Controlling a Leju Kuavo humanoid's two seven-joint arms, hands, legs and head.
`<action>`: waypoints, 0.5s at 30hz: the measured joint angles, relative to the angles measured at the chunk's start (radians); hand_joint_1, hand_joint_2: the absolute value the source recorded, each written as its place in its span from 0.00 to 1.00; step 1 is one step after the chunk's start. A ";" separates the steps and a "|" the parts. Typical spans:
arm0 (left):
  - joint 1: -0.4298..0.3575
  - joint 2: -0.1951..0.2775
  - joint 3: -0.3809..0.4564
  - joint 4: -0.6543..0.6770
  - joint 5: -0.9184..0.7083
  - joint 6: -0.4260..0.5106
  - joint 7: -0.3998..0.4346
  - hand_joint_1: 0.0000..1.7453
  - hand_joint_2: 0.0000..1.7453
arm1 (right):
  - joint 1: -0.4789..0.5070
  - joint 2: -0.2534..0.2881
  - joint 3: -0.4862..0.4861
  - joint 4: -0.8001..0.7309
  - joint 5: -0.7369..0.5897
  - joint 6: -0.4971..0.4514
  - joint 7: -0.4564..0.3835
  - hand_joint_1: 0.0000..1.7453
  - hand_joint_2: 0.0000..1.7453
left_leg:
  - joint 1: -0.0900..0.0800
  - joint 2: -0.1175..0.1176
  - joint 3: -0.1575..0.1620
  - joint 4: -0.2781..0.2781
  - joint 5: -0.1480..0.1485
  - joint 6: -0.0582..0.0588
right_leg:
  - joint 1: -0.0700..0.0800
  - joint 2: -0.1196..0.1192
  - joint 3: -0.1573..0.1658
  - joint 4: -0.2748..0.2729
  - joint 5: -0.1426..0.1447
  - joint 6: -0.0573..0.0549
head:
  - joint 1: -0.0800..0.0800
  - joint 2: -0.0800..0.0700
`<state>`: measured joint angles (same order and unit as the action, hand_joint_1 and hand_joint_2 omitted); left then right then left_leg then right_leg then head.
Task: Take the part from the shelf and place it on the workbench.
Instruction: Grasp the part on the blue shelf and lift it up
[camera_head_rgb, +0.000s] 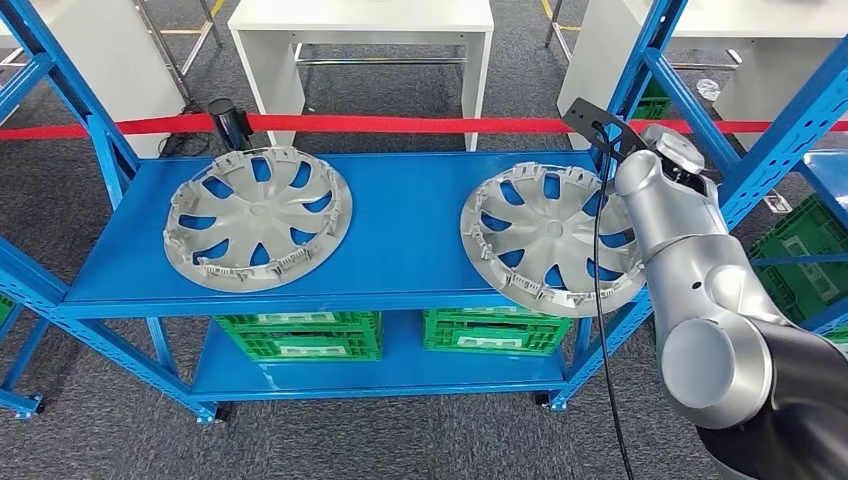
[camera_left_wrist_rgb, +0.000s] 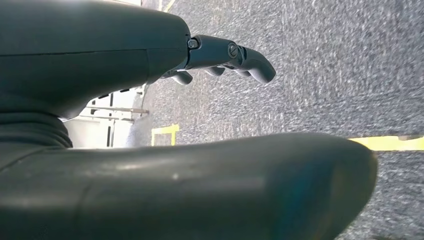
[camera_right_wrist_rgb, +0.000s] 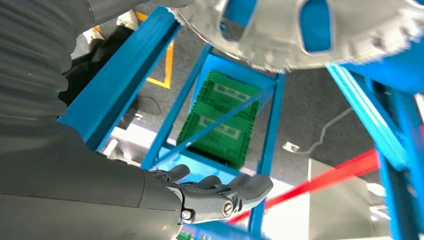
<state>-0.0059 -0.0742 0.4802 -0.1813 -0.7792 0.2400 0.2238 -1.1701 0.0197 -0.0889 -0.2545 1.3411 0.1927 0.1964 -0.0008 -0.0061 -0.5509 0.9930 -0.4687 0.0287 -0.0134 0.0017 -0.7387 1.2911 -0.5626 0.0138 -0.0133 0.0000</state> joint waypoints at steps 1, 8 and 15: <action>0.000 0.000 0.000 0.000 -0.001 -0.002 0.001 0.00 0.00 | 0.004 -0.001 0.000 0.000 -0.001 0.000 -0.002 0.00 1.00 | 0.001 0.000 -0.002 0.005 -0.002 -0.002 | -0.002 0.000 0.015 -0.028 0.024 0.000 | 0.000 0.000; -0.003 0.003 -0.001 -0.001 -0.015 -0.006 0.010 0.00 0.00 | 0.011 0.000 0.000 0.000 -0.003 -0.001 -0.004 0.00 1.00 | 0.000 -0.002 -0.017 0.027 -0.015 -0.044 | 0.002 0.003 0.131 -0.258 0.100 -0.029 | -0.001 0.000; -0.005 0.002 -0.001 -0.002 -0.017 -0.009 0.035 0.00 0.00 | 0.022 0.013 0.000 0.000 -0.001 0.005 -0.002 0.00 1.00 | 0.008 0.001 -0.138 0.307 -0.150 -0.074 | -0.004 -0.007 0.121 -0.264 0.112 -0.053 | -0.003 0.000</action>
<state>-0.0110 -0.0721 0.4791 -0.1830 -0.7961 0.2313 0.2585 -1.1480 0.0331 -0.0893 -0.2544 1.3405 0.1977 0.1948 0.0072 -0.0050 -0.6891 1.2999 -0.6189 -0.0454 -0.0169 -0.0053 -0.6180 1.0271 -0.4507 -0.0387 -0.0164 0.0000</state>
